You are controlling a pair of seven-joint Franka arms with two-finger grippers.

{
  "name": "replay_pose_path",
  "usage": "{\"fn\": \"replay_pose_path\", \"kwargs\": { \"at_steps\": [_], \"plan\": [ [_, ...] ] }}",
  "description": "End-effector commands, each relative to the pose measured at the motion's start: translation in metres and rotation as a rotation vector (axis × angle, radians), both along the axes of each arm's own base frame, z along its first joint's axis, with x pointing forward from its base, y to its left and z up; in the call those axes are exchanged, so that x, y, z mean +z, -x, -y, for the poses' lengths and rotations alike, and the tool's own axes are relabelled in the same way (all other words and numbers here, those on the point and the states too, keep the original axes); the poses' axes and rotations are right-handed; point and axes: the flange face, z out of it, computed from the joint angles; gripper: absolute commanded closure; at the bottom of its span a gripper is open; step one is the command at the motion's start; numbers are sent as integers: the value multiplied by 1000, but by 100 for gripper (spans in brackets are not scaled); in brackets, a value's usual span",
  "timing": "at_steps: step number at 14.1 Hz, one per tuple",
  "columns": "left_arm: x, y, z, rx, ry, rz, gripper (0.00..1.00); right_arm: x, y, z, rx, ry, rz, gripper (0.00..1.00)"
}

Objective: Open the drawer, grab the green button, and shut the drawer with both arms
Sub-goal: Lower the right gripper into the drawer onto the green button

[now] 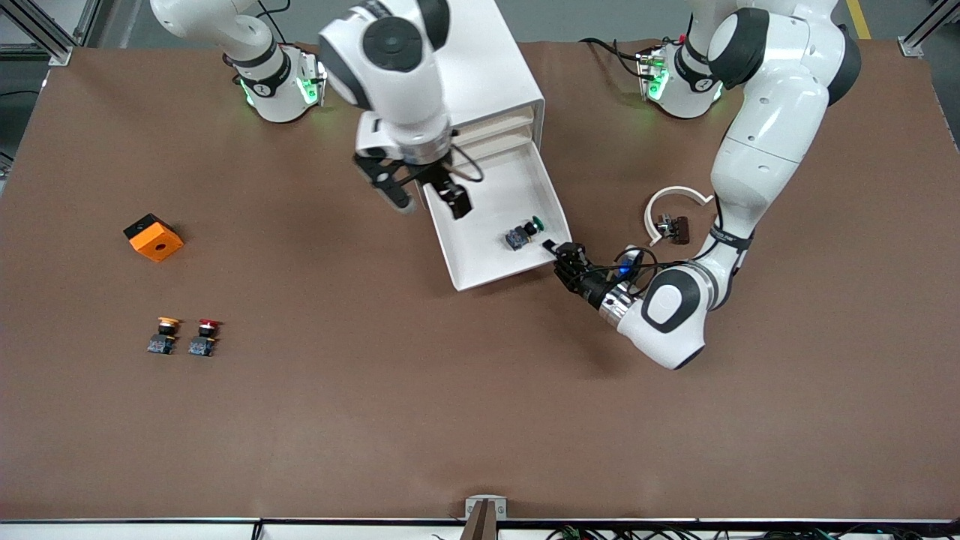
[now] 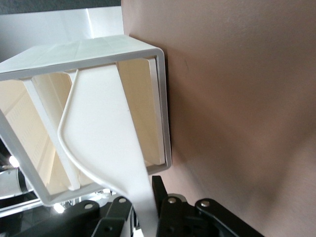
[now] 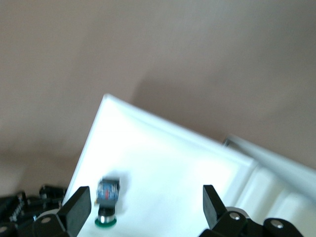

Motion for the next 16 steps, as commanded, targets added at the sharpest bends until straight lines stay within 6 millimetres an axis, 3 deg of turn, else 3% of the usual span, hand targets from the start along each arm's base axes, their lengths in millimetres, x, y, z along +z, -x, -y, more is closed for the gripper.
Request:
{"fn": "replay_pose_path", "kwargs": {
  "at_steps": [1,3,5,7,8,13,16],
  "plan": [
    [-2,-6,-1,29,28,-2,82,-44,3,-44,-13,22,4,0],
    [-9,-4,-1,29,27,-14,82,-73,-8,-70,-29,41,13,0],
    [-12,-2,-1,28,27,-19,67,-95,-11,-89,-32,47,14,0],
    [-15,-1,-2,29,25,-23,13,-102,-16,-94,-30,49,23,0],
    [-16,-1,-2,29,25,-25,0,-103,-22,-94,-35,39,33,0],
    [-4,-8,-5,19,34,32,0,-120,-33,-94,-38,10,65,0],
    [8,-16,-19,-4,16,96,0,-130,-35,-99,-39,10,66,0]
  ]
}}
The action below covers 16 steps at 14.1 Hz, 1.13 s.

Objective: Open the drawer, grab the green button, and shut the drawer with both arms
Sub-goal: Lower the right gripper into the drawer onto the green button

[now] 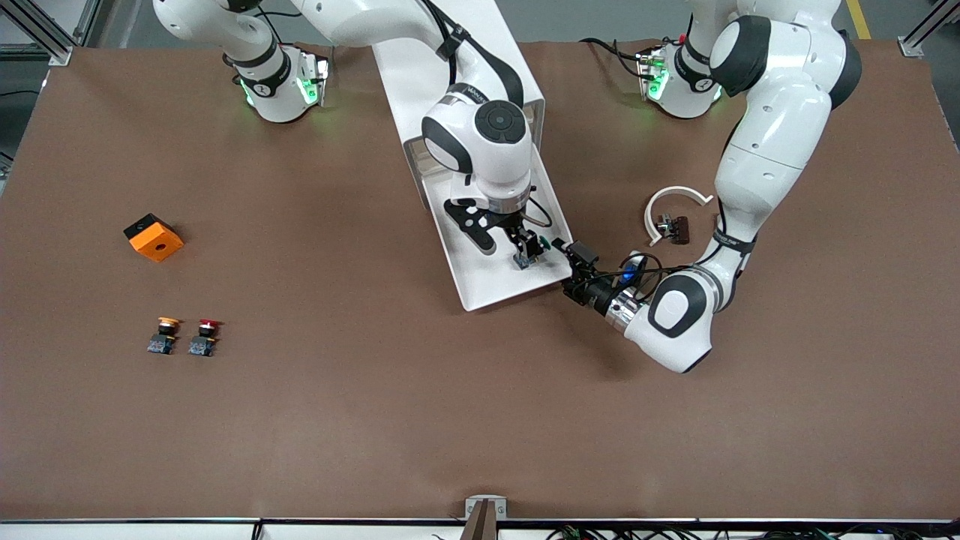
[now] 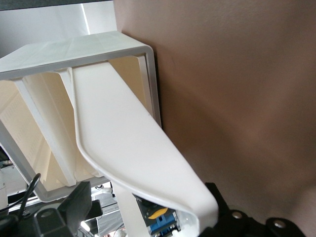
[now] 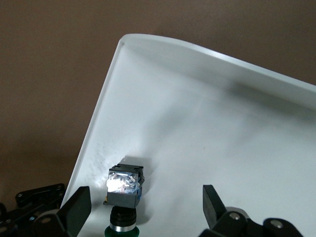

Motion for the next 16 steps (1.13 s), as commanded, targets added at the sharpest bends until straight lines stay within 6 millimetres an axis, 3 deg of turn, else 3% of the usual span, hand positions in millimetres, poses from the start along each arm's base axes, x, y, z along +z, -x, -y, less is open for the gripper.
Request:
{"fn": "replay_pose_path", "kwargs": {
  "at_steps": [1,6,14,16],
  "plan": [
    [22,-8,-8,-24,11,80,0,-7,-9,-11,-13,-5,19,0],
    [41,-12,-4,-40,32,129,0,-28,-17,-21,-21,-4,20,0],
    [48,-13,-4,-58,44,167,0,-41,-19,-27,-36,-8,21,0],
    [48,-13,-3,-60,44,170,0,-41,-19,-27,-35,-11,18,19]
  ]
}}
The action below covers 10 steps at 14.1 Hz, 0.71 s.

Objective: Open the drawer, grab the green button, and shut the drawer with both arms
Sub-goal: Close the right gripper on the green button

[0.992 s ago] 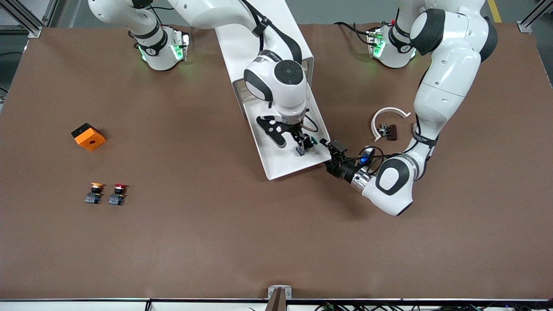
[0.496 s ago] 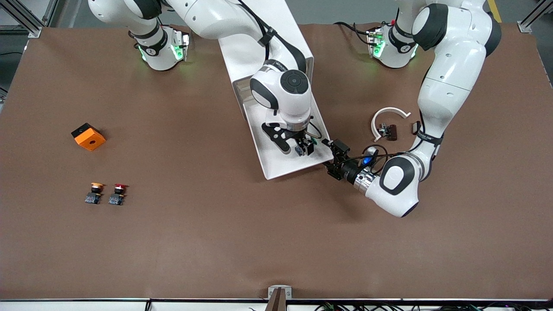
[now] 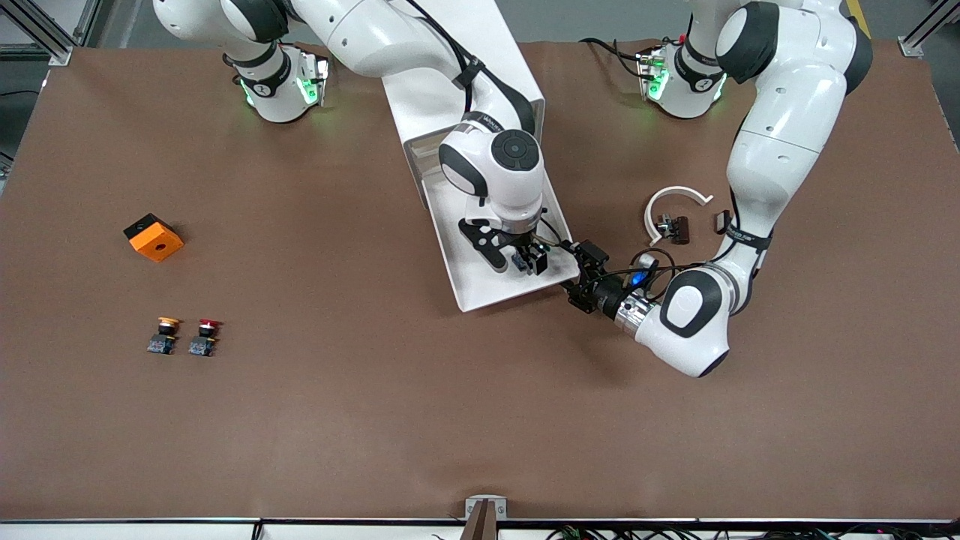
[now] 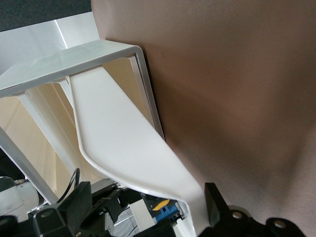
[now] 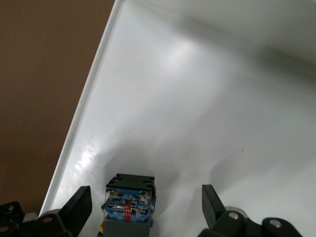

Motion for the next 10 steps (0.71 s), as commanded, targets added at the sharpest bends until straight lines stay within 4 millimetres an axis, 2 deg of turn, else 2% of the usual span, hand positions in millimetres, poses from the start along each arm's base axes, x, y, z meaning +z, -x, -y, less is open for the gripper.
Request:
{"fn": "replay_pose_path", "kwargs": {
  "at_steps": [1,3,4,6,7,8,10],
  "plan": [
    [9,1,0,-16,-9,30,0,1,-3,-6,-12,-11,9,30],
    [7,1,-1,-26,-22,36,0,2,-4,-6,-17,-18,12,42],
    [6,1,-1,-28,-28,39,0,1,-2,-10,-50,-40,18,58],
    [0,2,-3,-36,-41,41,0,-1,0,-15,-96,-66,30,73],
    [-3,2,-4,-41,-55,48,0,-4,1,-16,-94,-65,29,90],
    [-6,2,-5,-45,-66,52,0,-5,2,-17,-90,-65,29,100],
    [-11,3,-7,-46,-72,49,0,-4,-2,-14,-87,-66,30,100]
  ]
}}
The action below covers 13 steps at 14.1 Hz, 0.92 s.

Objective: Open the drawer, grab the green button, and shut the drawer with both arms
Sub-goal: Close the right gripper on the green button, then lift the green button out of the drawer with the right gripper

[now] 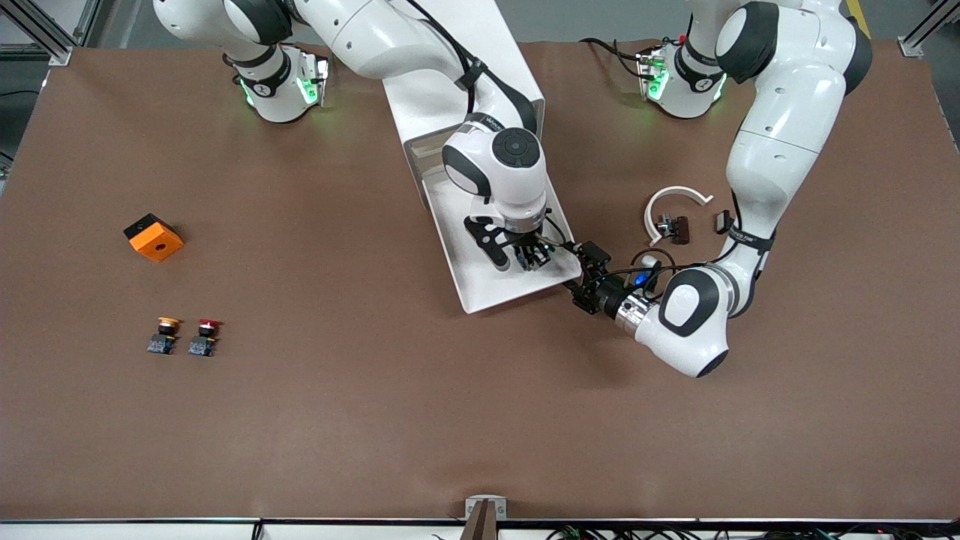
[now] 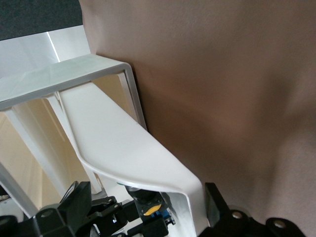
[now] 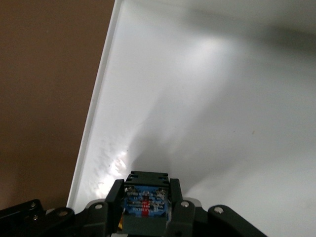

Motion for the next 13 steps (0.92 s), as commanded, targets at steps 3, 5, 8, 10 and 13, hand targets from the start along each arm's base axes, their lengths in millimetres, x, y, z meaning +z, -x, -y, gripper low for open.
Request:
{"fn": "replay_pose_path", "kwargs": {
  "at_steps": [3,5,8,10,13],
  "plan": [
    [-5,0,-8,-12,-30,21,0,17,-23,8,-5,-23,14,100],
    [-9,-1,-14,-25,-60,36,0,22,-32,18,16,-10,5,100],
    [-14,-3,-22,-43,-102,59,0,36,-51,36,59,14,-14,100],
    [-14,-5,-27,-40,-113,66,0,48,-63,50,99,31,-26,100],
    [-7,-9,-28,-47,-99,100,0,61,-85,78,149,26,-57,100]
  ]
}}
